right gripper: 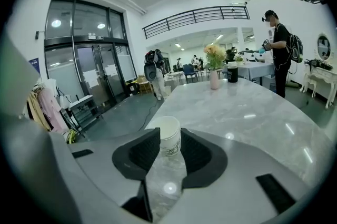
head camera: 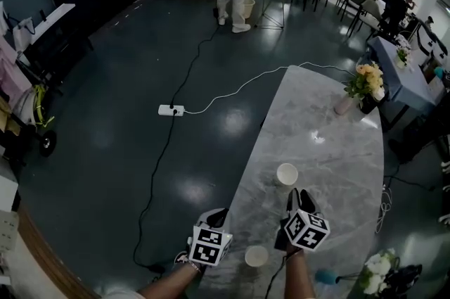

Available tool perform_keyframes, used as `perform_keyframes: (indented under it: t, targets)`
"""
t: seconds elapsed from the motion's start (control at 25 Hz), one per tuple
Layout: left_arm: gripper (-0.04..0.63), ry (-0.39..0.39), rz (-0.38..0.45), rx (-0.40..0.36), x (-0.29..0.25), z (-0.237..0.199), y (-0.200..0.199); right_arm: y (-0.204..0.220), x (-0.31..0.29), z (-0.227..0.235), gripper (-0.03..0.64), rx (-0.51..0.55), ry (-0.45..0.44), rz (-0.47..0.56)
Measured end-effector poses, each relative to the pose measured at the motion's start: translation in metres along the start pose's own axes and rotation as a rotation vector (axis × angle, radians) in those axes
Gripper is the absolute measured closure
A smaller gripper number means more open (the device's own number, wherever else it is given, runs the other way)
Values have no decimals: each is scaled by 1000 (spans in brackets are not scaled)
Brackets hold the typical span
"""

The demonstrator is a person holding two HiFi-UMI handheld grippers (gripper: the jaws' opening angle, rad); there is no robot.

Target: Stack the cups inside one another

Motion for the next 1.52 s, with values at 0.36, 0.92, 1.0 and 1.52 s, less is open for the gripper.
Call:
perform_keyframes:
  t: [0.36, 0.92, 1.0, 1.52]
  targets:
    - [597, 31, 24, -50, 23, 16, -10, 2, 44, 8, 575, -54, 40, 31]
    - [597, 119, 88, -137, 68, 48, -18, 35, 144, 7, 597, -106, 55, 93]
    - [597, 137, 97, -152, 75, 53, -15, 43, 162, 7, 597, -113, 71, 104]
    - [597, 223, 106, -211, 114, 68, 0, 84, 244, -11, 597, -172, 177, 156]
Point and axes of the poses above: the fingertips, and each gripper's own axes: x backward along the fingers, z to its right, y out of its underside, the point moved 6 cm from there along x, backward along the fingers, and after that the axes turned 1 degree about y, right-handed, at the moved point
